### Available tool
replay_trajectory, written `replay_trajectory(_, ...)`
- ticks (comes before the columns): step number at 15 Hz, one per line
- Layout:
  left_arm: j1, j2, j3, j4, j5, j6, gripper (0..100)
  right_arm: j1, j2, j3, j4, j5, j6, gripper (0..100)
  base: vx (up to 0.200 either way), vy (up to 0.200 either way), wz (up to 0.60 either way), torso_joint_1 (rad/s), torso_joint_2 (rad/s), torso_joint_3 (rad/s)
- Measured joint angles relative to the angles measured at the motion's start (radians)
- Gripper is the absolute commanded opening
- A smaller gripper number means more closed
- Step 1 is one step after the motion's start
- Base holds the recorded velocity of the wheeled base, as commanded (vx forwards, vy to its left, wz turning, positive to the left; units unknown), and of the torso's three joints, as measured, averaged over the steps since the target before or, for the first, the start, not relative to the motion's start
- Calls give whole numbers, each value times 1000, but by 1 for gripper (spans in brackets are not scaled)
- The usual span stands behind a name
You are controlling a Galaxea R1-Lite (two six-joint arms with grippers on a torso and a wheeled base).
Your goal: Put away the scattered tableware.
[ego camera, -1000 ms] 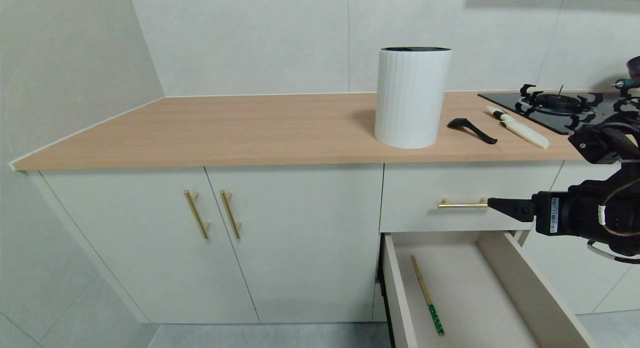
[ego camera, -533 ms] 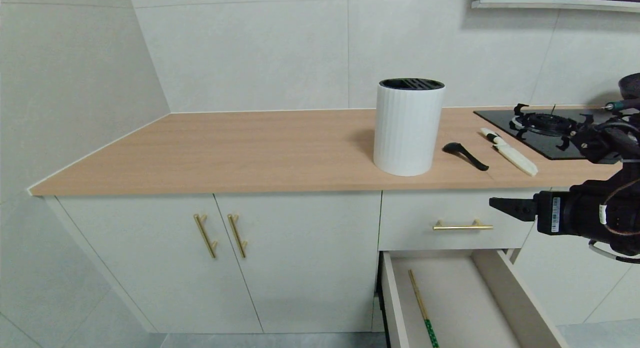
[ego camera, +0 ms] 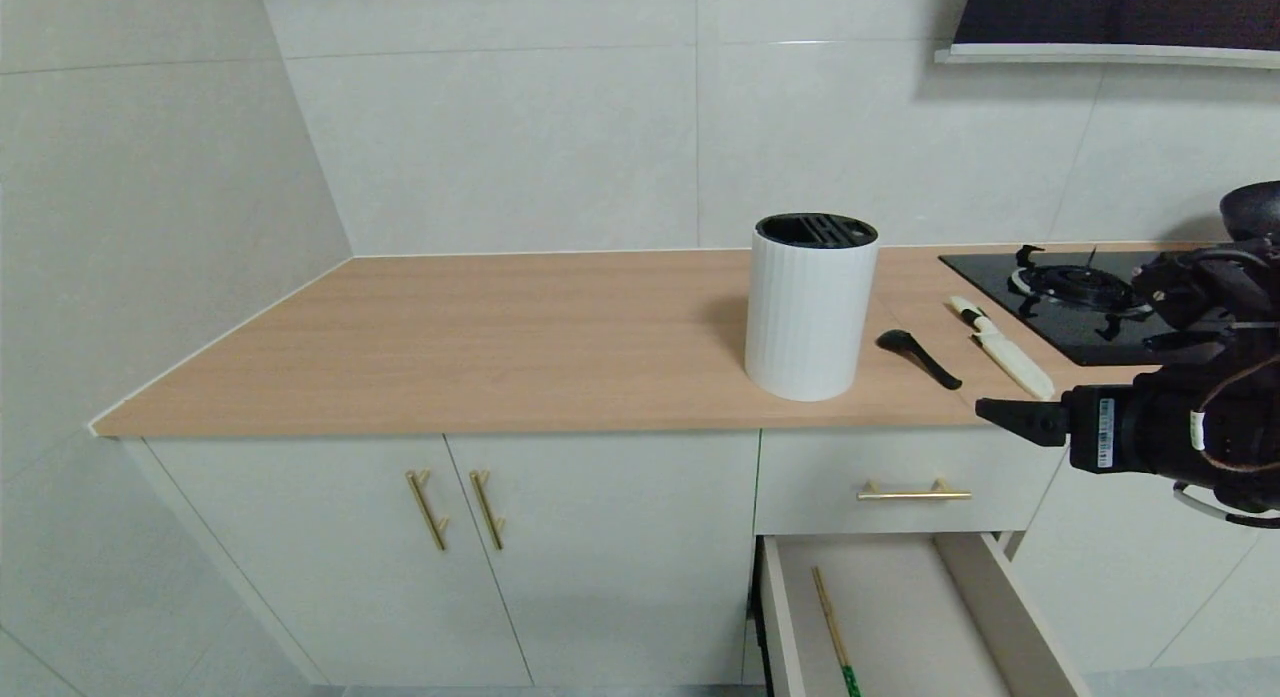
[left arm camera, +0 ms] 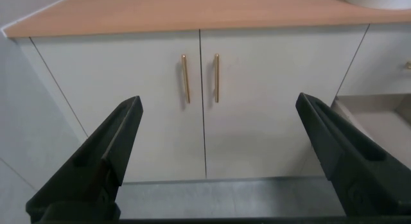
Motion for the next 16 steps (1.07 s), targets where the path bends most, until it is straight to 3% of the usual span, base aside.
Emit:
replay_trajectory(4,0,0,0,0,0,0,100,-46,71,-7,-130,-14,-21,100,0,0,0,8,-16,-8)
replay_trajectory(9,0,0,0,0,0,0,100,-182,358,-130,-447,-15,-124,100,0,0,0,0,0,0)
replay_trajectory(13,0,0,0,0,0,0,100,-258,642,-330,-514,10,-196,100,0,0,0,0,0,0)
replay_trajectory(16,0,0,0,0,0,0,100,-284,755,-390,-519,117,-198,100,0,0,0,0,0,0)
